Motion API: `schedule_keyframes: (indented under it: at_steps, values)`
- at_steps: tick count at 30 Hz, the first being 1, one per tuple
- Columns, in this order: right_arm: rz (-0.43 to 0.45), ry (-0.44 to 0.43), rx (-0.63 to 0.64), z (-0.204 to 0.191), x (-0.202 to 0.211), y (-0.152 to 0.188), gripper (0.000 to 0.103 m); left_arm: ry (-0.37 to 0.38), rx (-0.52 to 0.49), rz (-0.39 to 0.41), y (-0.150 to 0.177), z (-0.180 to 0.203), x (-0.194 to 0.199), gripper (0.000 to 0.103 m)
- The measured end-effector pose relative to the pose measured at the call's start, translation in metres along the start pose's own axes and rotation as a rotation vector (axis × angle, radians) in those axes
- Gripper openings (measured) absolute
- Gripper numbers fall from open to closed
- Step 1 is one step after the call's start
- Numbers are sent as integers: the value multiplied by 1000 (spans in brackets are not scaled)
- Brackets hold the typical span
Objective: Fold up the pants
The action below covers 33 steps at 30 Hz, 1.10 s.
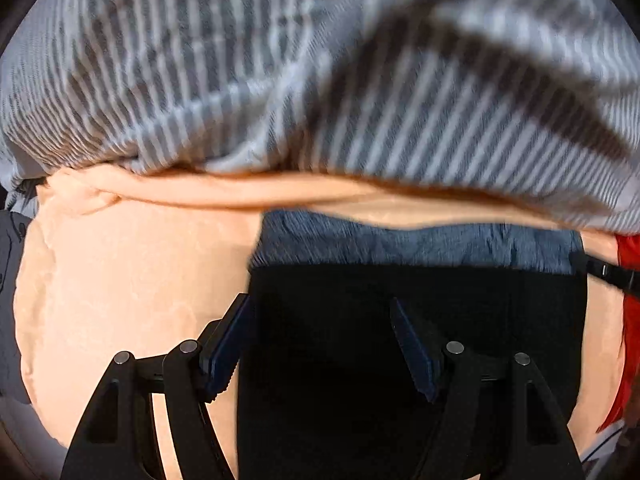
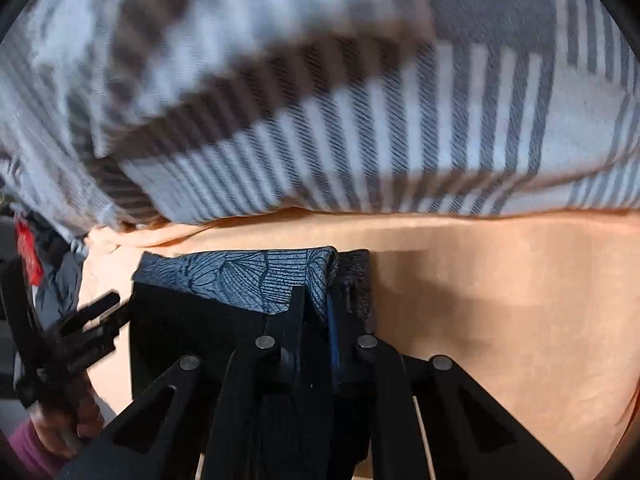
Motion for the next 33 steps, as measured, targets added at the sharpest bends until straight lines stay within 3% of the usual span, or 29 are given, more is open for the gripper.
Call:
schedule_keyframes:
  at_steps: [4,5,10,14,17,19,21,25,28,30,33]
  values:
    - [15,-17,-66,8,7,1,14,-12,-12,17,7,1,-5,74]
    - [20,-5,-63,9,14,4,14,-5,-4,10,7,0,-7,81]
    - [47,9,-5,-10,39,35,15,33,20,2,12,-10,-14,82]
    - [-15,26,62,-30,22,67,15,25,19,11,16,-13,-16,82]
    - [-93,51,36,-25,-9,79,17,29,16,10,17,-11,-18,82]
    - [-80,46,18,-21,-14,78,18,25,10,12,18,-12,-19,82]
    - [-85,28,-3,-19,-14,75,21,22,17,3,18,-12,-21,90]
    - [-96,20,-6,-17,-14,72,23,49,47,-11,20,-17,-24,90]
    - [-88,28,9,-21,-14,77,32,40,34,-5,20,-16,-25,90]
    - [-81,21,16,-28,-16,78,43,40,31,-4,22,-17,-23,90]
    - [-75,48,44,-37,-19,78,49,44,37,-9,22,-17,-23,90]
Point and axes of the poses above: each gripper's, at about its wrist camera, not at the fingertips, and x roughly against the way its jaws point, z to its right, y to its underside, the point moved 6 cm from there along -x, roughly the way its jaws point, and after that the axes turned 11 degrees about -z, right-handed, at the moved point
